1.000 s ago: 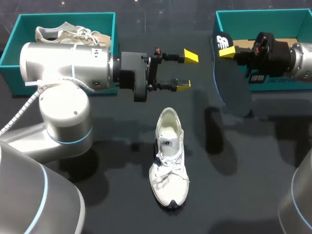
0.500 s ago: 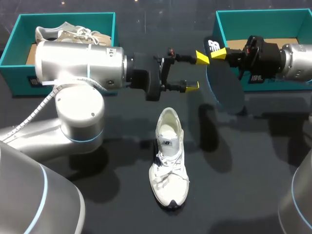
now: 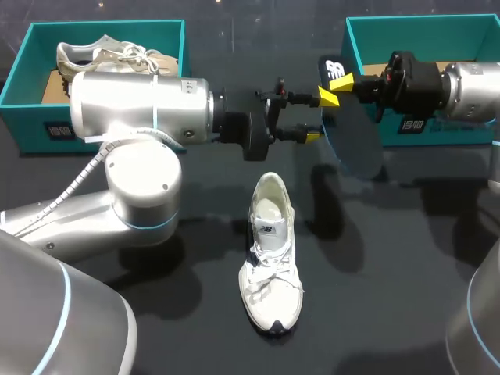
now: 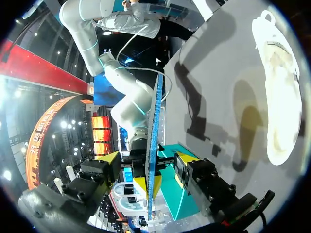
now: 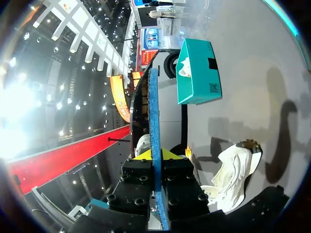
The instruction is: Take the shoe out of the shoebox, open the shoe tongue, remove and reinsert the insole, then place the shoe into the shoebox
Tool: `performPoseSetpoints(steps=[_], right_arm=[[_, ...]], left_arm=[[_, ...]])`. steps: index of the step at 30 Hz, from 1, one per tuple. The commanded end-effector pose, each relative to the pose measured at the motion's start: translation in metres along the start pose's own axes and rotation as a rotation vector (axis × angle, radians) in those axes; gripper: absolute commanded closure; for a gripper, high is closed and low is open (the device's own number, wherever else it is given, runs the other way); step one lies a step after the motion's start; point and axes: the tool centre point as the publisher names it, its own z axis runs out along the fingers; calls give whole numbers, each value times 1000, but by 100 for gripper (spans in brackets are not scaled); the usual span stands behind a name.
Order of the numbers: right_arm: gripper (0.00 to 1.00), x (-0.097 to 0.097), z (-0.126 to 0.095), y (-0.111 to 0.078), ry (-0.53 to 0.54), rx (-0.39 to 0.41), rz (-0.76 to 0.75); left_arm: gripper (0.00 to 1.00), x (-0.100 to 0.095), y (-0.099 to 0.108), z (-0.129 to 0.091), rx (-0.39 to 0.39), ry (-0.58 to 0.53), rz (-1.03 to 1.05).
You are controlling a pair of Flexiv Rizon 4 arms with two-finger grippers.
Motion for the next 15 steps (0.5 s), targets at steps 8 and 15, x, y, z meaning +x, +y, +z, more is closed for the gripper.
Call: performPoseSetpoints(steps=[8,15], right_arm=[[100,-4,8,2,-8,-8,0],[100,-8,12,3,-5,-3,3]], left_arm=[[57,5,5,16,-37,-36,18],[67,7,8,15,-56,-41,22]])
